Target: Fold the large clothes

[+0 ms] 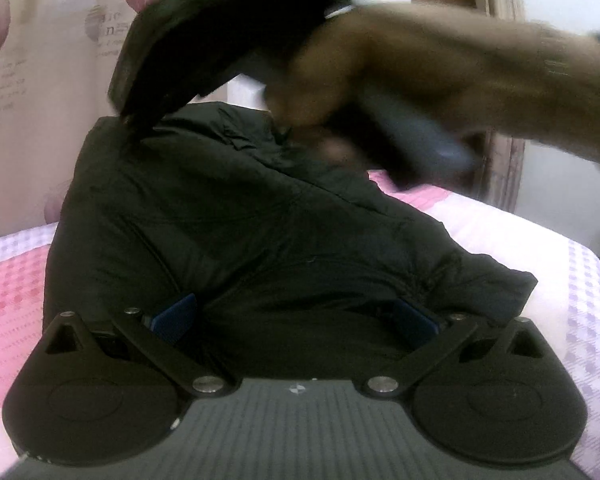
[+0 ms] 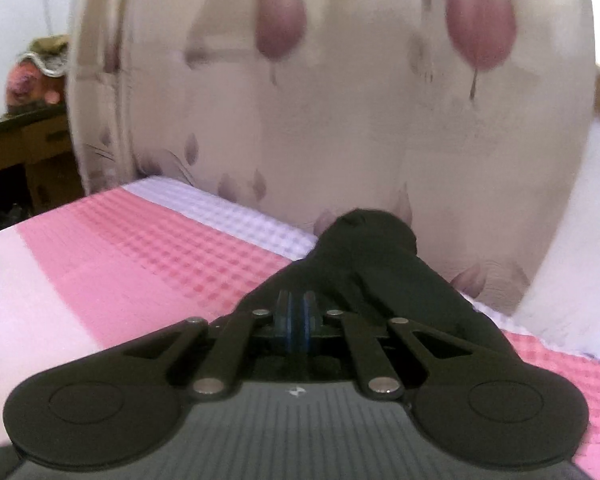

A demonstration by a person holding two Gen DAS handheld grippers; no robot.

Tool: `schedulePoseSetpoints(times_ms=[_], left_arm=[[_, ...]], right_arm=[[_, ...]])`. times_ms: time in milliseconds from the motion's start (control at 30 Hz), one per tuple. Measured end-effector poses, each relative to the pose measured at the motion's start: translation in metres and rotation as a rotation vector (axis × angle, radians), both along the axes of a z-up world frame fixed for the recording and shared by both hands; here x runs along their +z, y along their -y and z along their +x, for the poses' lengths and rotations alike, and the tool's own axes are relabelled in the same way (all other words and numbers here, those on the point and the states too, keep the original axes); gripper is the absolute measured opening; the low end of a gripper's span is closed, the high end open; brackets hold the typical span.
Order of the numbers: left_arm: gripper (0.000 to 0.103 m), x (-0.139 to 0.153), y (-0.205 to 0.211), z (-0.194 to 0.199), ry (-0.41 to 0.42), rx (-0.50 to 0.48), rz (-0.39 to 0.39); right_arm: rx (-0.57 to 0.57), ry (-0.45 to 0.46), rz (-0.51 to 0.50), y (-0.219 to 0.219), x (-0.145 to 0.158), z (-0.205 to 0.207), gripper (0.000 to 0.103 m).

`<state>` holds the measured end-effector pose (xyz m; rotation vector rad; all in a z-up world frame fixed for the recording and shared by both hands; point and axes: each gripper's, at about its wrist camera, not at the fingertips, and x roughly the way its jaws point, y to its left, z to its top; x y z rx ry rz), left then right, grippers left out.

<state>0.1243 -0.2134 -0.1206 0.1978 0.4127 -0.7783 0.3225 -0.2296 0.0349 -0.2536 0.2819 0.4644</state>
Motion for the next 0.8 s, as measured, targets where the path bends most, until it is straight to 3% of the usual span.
schedulePoseSetpoints(times_ms=[100, 400, 533, 633, 733, 800], left_arm=[[0.103, -0.003, -0.003, 0.0, -0.008, 0.0, -0.021], [0.103, -0.01, -0.005, 0.004, -0.035, -0.019, -0.071], [0.103, -0.012, -0.009, 0.004, -0.028, -0.029, -0.089], [0.103, -0.014, -0.006, 0.003, -0.025, -0.025, -0.076], [0.103, -0.015, -0.005, 0.005, -0.045, -0.027, -0.057], [0.103, -0.016, -0.006, 0.005, -0.044, -0.028, -0.055]], right_arm=[[-0.055, -0.045, -0.024, -0.006, -0.004, 0.04, 0.004], [-0.138, -0.333, 0.137, 0.028, -0.032, 0.113, 0.0], [-0.153, -0.367, 0.213, 0.04, -0.055, 0.121, 0.0], [-0.174, -0.374, 0.198, 0.04, -0.062, 0.13, 0.0], [-0.175, -0.456, 0.27, 0.055, -0.054, 0.132, 0.0], [-0.181, -0.449, 0.324, 0.073, -0.036, 0.111, 0.003]])
